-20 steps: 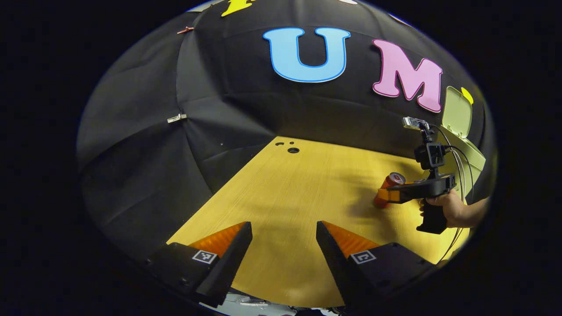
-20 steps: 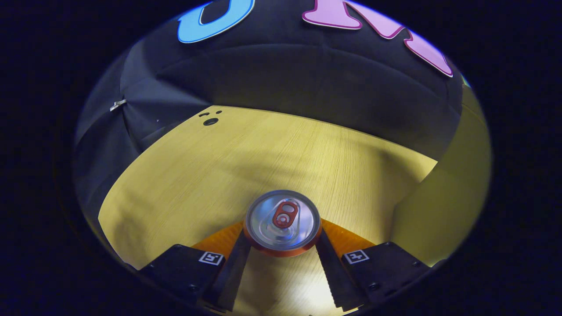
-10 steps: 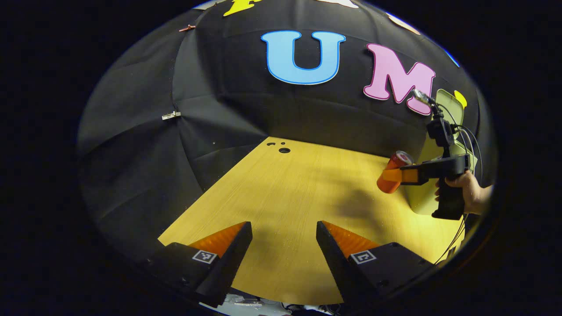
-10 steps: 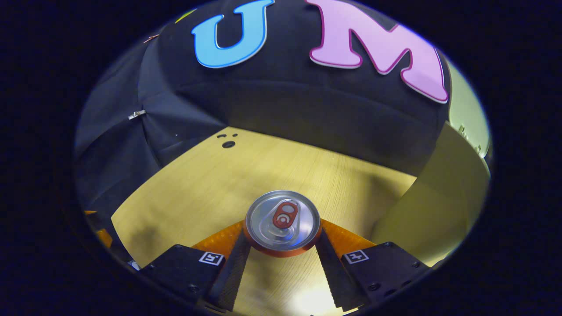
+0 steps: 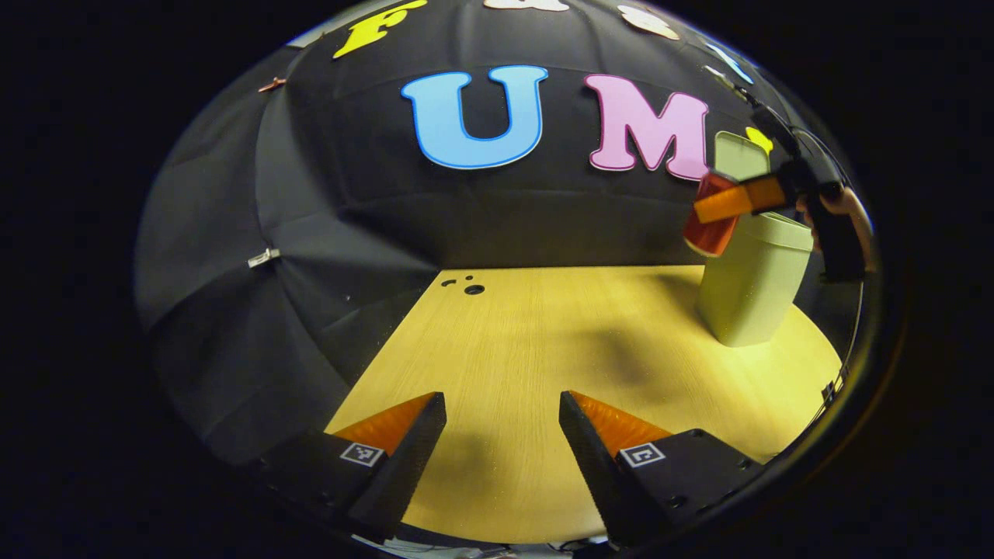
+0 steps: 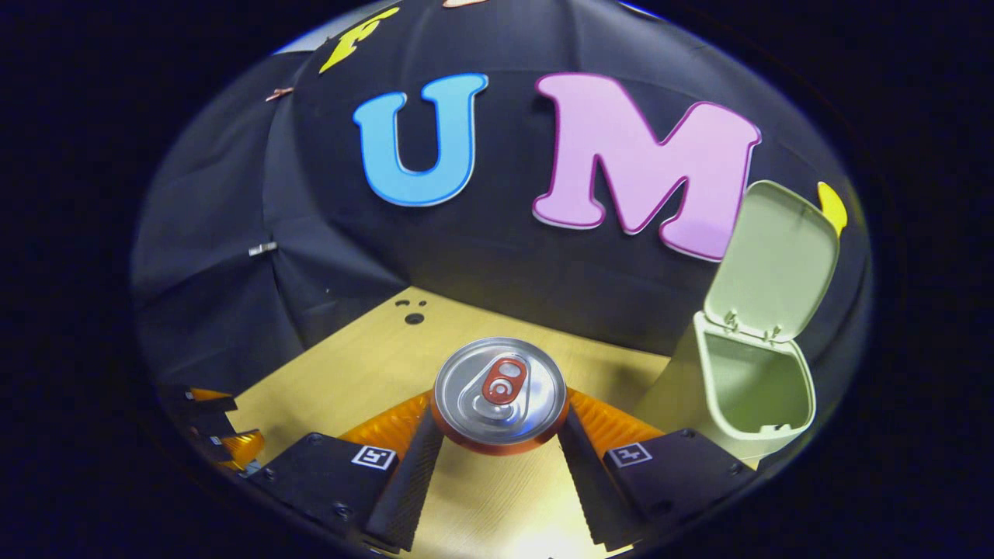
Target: Press the lid of the desktop garbage bin to open it, pick up the crumpled paper on the desktop and throw it into the bin, then pick up the pop can on the desktop and drop it into the bin, and finally close the garbage bin lid.
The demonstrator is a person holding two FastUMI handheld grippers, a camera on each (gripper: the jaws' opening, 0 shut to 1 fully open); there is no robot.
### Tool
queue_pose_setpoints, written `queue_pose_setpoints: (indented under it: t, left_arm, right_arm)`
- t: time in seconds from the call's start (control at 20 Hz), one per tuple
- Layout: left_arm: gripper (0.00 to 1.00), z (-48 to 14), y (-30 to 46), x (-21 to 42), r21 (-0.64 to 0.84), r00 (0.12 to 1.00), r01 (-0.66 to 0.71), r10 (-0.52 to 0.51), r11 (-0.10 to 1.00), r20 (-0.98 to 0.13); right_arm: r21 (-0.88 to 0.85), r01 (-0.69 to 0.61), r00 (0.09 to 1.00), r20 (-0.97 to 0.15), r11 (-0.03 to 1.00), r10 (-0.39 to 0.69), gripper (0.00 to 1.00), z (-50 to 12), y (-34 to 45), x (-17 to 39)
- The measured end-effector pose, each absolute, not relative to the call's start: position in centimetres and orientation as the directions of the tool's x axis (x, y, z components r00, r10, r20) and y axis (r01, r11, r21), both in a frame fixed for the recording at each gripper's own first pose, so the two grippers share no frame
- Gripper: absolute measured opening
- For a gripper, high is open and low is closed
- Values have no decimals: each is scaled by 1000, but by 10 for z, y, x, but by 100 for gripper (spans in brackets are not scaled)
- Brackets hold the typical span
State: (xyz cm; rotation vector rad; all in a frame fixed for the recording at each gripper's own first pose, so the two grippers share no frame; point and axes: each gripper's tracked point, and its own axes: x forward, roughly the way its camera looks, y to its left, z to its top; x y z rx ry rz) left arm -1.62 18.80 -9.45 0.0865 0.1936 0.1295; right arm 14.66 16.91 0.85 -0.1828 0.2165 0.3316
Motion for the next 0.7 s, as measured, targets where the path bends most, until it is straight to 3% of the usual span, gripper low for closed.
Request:
queue_pose_setpoints:
  t: [0.35,0.7]
  left_arm:
    - [94,-70,171,-5,149,990,-5,27,989,-141]
    - [95,-71,150,8,130,988,3,18,992,-156]
  right_arm:
    - [-82,-201,971,-145,976,188,83,82,99,133]
    - [-30,-93,991,-105,995,89,83,113,19,141]
